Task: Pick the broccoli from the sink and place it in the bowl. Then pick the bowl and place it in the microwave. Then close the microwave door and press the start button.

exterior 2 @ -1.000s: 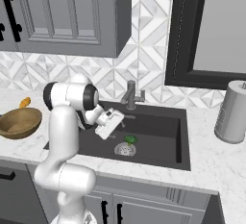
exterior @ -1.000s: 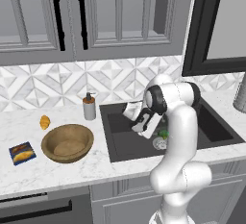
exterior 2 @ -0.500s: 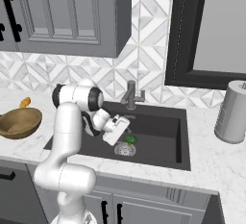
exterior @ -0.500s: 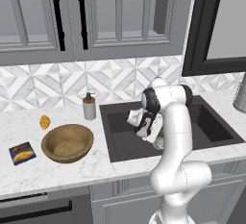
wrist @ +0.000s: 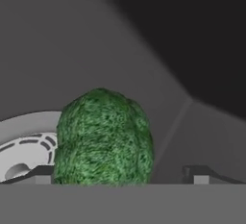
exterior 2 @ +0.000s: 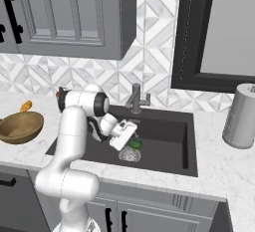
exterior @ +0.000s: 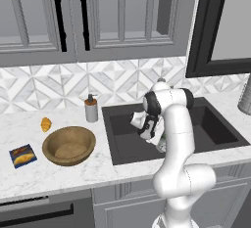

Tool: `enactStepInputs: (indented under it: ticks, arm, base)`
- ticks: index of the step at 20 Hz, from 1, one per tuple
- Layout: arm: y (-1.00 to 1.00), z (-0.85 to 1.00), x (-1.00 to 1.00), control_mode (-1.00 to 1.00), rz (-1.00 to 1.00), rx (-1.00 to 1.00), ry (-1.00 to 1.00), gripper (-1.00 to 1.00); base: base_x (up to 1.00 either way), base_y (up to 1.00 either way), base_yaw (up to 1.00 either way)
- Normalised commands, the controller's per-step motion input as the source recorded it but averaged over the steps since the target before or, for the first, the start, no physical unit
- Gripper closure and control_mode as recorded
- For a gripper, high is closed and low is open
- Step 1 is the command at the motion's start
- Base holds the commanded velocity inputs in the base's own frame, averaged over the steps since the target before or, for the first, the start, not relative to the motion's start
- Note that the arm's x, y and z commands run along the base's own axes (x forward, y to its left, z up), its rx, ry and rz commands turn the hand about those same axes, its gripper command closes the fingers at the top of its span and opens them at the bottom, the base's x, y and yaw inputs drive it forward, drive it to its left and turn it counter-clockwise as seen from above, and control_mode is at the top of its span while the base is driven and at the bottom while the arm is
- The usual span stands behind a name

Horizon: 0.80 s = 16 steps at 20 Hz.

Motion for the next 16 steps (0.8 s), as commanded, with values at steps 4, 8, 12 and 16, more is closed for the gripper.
enactStepInputs:
  ticks: [4,8,12,16]
  arm:
    - [-0.02,-0.32,0.0,-1.0,0.0,0.0,0.0,1.0]
    - [-0.12,-0.22,0.02,-1.0,0.0,0.0,0.0,1.0]
    - [0.03,-0.06,-0.21,-1.0,0.0,0.0,0.0,1.0]
    - [0.57,0.07,-0.87,-1.0,0.0,0.0,-0.07,1.0]
  base:
    - [0.0,0.0,0.0]
    - [0.0,0.0,0.0]
    - [0.0,0.0,0.0]
    - [0.0,0.0,0.0]
